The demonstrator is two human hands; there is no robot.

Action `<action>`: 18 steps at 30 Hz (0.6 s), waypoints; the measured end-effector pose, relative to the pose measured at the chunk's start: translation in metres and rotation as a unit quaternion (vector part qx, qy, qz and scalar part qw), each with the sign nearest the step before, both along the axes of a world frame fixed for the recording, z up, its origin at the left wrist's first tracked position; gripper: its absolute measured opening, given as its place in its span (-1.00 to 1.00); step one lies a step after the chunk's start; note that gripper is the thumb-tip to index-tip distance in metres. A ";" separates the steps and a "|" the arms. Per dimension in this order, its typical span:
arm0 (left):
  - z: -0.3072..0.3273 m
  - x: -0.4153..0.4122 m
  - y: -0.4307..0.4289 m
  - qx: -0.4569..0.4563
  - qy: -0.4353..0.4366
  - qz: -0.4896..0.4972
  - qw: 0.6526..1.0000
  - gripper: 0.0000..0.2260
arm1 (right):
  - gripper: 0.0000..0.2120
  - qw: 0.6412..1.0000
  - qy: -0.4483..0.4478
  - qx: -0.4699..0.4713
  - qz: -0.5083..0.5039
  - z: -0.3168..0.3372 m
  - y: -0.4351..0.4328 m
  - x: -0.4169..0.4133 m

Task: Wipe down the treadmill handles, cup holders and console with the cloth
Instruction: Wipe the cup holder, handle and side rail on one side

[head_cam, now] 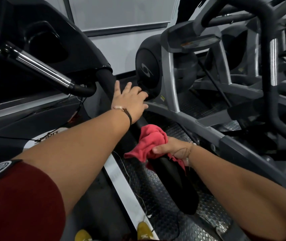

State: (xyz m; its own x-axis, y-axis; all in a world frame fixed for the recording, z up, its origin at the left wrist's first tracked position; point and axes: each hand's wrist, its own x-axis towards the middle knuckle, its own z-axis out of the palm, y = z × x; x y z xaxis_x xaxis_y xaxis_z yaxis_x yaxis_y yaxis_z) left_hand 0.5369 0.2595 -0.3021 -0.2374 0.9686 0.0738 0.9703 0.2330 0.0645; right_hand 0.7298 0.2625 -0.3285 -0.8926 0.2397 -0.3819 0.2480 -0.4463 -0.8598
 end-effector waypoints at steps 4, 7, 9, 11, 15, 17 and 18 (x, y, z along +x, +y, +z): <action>-0.005 0.019 -0.010 0.043 -0.052 -0.037 0.997 -0.59 | -0.45 0.998 -0.021 0.061 -0.014 -0.006 -0.002 -0.004; -0.008 0.018 -0.013 0.039 -0.126 -0.024 0.991 -0.60 | -0.21 0.924 -0.163 0.344 0.023 0.005 -0.003 -0.005; -0.010 0.014 -0.013 0.040 -0.150 -0.010 0.988 -0.62 | 0.12 0.728 -0.386 0.558 0.102 0.021 -0.012 -0.002; -0.011 0.013 -0.013 0.037 -0.147 -0.007 0.988 -0.63 | 0.20 0.646 -0.420 0.622 0.141 0.033 -0.027 0.002; -0.010 0.014 -0.014 0.034 -0.137 -0.012 0.990 -0.66 | 0.02 0.866 -0.295 0.395 0.083 0.045 -0.033 0.006; -0.009 0.013 -0.013 0.032 -0.134 -0.012 0.990 -0.66 | -0.45 0.941 -0.198 0.261 -0.090 0.037 -0.028 0.011; -0.009 0.013 -0.013 0.030 -0.132 -0.011 0.991 -0.66 | -0.46 0.938 -0.187 0.257 -0.139 0.034 -0.028 0.014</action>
State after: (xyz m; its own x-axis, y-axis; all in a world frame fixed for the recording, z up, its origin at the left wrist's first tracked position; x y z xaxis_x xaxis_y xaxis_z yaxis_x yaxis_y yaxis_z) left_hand 0.5499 0.2462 -0.3114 -0.2344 0.9697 0.0689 0.9229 0.1997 0.3292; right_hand 0.7434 0.2348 -0.2950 -0.5949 0.6814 -0.4264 0.5112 -0.0887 -0.8549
